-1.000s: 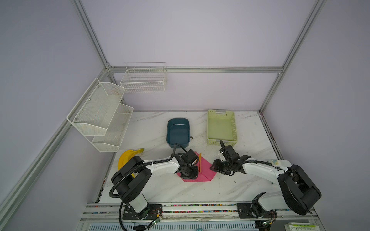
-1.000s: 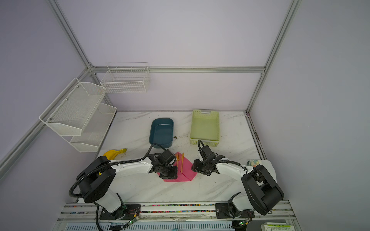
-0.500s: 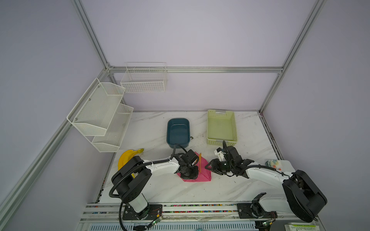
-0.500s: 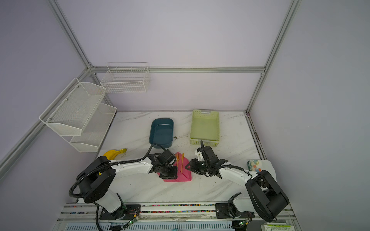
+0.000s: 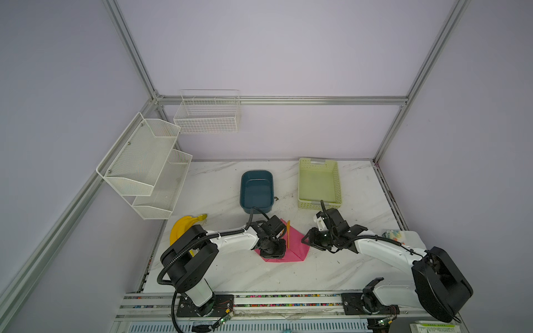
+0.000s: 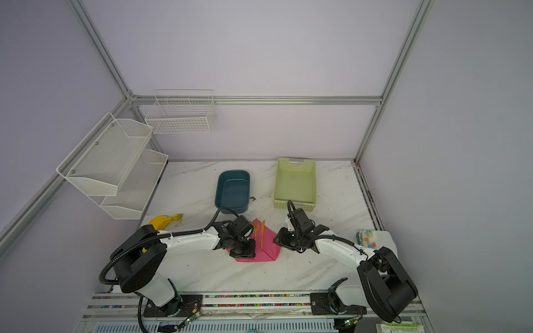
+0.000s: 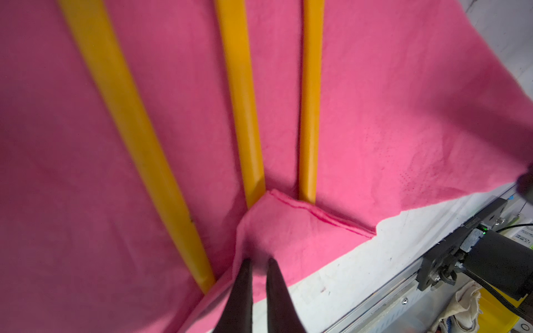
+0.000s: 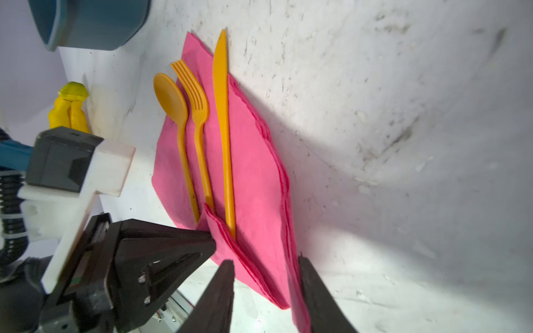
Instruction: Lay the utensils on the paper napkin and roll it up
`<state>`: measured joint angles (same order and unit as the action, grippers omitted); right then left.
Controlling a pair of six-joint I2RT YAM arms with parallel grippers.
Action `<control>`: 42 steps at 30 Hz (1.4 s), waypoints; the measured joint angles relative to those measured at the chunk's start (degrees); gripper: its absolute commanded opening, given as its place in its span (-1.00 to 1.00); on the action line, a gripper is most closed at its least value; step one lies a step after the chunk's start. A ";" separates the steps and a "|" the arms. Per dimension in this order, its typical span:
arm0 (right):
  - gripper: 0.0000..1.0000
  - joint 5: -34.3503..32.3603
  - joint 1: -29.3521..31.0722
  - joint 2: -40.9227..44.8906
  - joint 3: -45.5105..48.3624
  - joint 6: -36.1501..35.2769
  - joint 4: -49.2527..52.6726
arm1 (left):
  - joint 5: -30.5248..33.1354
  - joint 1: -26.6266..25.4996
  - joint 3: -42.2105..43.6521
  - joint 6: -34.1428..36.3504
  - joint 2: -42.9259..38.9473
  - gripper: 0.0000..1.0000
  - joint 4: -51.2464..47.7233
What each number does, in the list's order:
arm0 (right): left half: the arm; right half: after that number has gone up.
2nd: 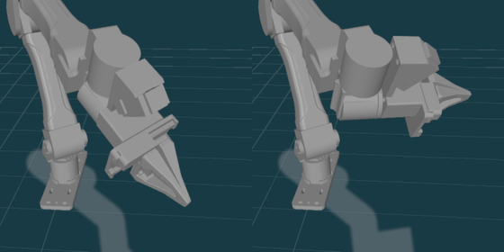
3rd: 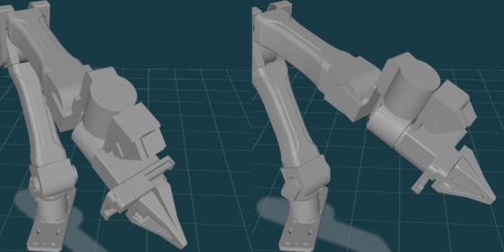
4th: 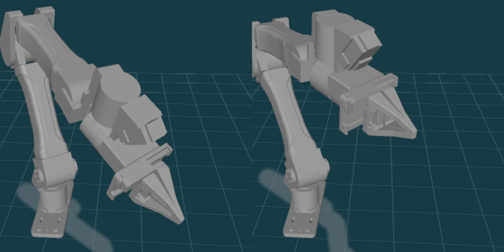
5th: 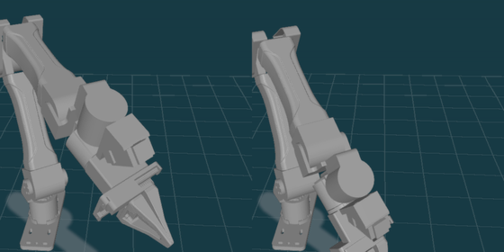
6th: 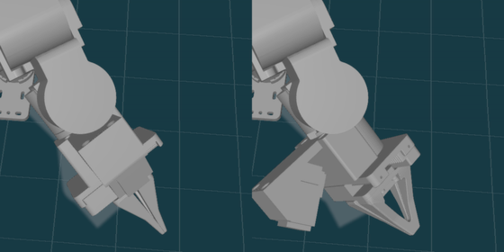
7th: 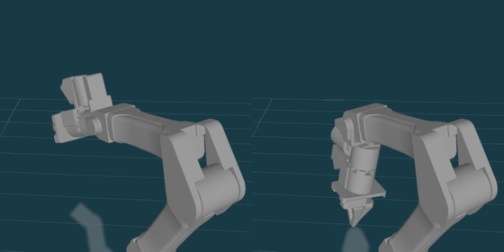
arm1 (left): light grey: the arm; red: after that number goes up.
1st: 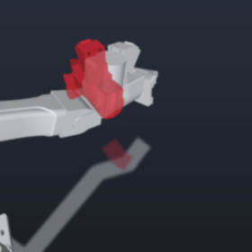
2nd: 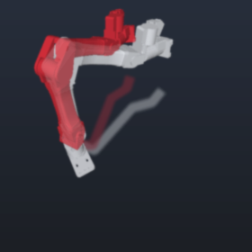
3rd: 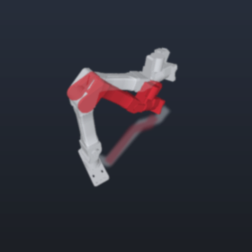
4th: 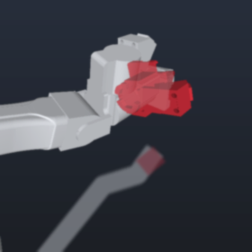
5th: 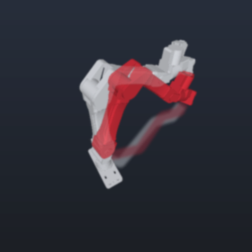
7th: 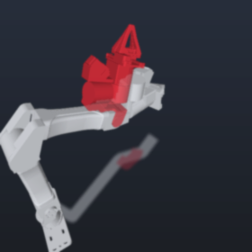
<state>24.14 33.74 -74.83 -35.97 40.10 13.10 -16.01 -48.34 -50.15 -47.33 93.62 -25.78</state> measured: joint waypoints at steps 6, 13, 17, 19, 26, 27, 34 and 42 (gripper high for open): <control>-0.77 -1.01 0.00 0.00 -0.81 -1.36 2.58 | 0.00 0.00 0.00 0.00 0.00 -0.75 0.00; -1.00 -0.50 0.00 0.04 -1.57 -0.85 3.02 | -0.04 0.11 0.00 0.02 0.00 -0.75 0.00; -1.00 0.59 0.02 0.74 -2.71 0.09 2.86 | -0.07 0.28 0.00 0.02 0.00 -0.75 0.02; -1.00 1.07 0.11 1.31 -3.32 0.61 2.62 | -0.07 0.31 0.00 0.02 0.00 -0.75 0.02; -1.00 2.23 2.14 1.75 -4.35 3.21 0.59 | -0.07 0.33 0.00 0.02 0.00 -0.75 0.02; -1.00 2.27 2.67 1.62 -4.44 3.54 0.31 | -0.07 0.33 0.00 0.02 0.00 -0.75 0.02; -1.00 1.53 4.52 0.13 -4.74 4.57 -0.72 | -0.11 0.33 0.00 0.02 -0.17 -0.72 -0.09; -1.00 -1.18 4.55 0.13 -4.79 4.22 0.26 | -1.31 0.31 0.00 0.02 -2.73 -0.70 -0.96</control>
<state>22.96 38.28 -74.70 -40.75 44.31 13.37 -17.32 -48.03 -50.15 -47.31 90.89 -26.74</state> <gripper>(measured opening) 0.055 0.150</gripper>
